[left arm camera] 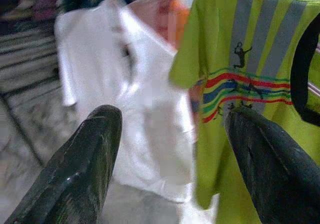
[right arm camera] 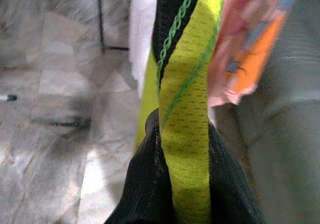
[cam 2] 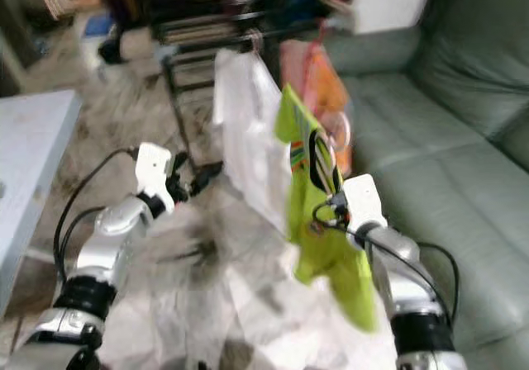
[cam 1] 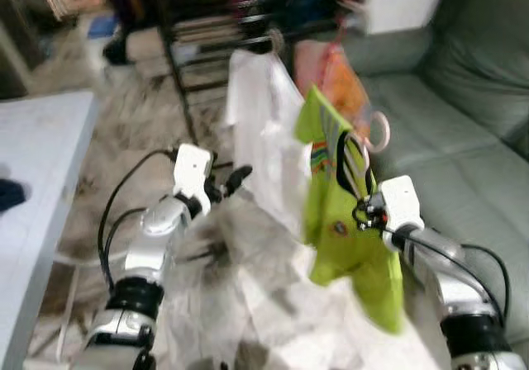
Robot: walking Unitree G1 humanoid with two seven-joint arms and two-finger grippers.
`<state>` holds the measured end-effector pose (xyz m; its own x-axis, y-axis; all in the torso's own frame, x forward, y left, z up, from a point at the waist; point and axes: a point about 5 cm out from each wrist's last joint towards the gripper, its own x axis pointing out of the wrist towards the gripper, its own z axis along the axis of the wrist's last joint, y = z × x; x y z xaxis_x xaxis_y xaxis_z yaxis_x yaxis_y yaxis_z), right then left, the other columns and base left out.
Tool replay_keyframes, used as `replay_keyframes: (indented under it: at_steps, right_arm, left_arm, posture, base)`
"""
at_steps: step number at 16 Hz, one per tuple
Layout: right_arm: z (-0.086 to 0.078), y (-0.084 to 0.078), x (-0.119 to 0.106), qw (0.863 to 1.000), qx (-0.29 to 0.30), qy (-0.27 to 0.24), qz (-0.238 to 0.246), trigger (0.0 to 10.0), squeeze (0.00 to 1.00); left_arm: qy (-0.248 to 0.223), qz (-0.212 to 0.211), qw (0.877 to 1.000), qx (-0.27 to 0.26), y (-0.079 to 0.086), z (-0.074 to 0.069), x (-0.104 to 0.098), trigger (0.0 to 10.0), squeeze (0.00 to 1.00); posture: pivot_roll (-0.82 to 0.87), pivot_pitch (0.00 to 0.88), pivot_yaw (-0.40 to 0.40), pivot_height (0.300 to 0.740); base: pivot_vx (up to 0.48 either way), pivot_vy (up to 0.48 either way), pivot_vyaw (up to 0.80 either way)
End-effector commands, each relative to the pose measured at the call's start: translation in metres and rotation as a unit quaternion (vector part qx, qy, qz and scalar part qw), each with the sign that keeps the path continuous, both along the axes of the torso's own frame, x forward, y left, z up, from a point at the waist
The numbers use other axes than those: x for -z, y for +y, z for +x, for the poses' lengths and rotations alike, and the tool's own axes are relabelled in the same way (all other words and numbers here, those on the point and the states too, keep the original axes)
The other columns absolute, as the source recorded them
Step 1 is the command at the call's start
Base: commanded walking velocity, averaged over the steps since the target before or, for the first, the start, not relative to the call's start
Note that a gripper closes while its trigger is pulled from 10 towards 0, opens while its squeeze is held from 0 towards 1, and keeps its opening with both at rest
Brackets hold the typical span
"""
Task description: Hang hanger
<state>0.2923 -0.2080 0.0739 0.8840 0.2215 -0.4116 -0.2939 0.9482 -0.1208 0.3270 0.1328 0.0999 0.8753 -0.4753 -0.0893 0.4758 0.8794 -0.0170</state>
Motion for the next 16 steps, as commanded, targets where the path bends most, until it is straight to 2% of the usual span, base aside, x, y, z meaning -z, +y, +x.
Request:
replay_keyframes:
  at_steps: [1,10,14,16]
  right_arm:
    - [0.0083,0.0069,-0.0151,0.999,-0.017,-0.030,-0.001,10.0,0.00]
    - [0.0071,0.0151,-0.0099,0.999,-0.037,-0.018,-0.007,10.0,0.00]
    - [0.0087,0.0161,-0.0098,0.999,-0.027,-0.019,-0.006,10.0,0.00]
    - [0.0129,0.0099,-0.0117,0.999,0.014,-0.029,-0.018,10.0,0.00]
  left_arm:
    - [-0.001,0.009,1.000,-0.021,0.0076,0.0035,-0.0031,10.0,0.00]
    - [-0.009,0.024,0.999,-0.035,0.0073,0.0079,-0.0059,10.0,0.00]
    - [-0.013,0.026,0.999,-0.032,0.0050,0.0068,-0.0056,10.0,0.00]
    - [-0.017,0.028,0.999,-0.022,-0.0007,0.0043,-0.0046,10.0,0.00]
  posture:
    - [-0.07,0.000,0.047,0.740]
    - [-0.06,0.000,0.047,0.740]
    - [-0.06,0.000,0.046,0.740]
    - [-0.06,0.000,0.046,0.740]
  base:
    - [0.319,0.360,0.54]
    - [0.287,0.385,0.54]
    - [0.350,0.322,0.00]
    - [0.474,0.000,0.00]
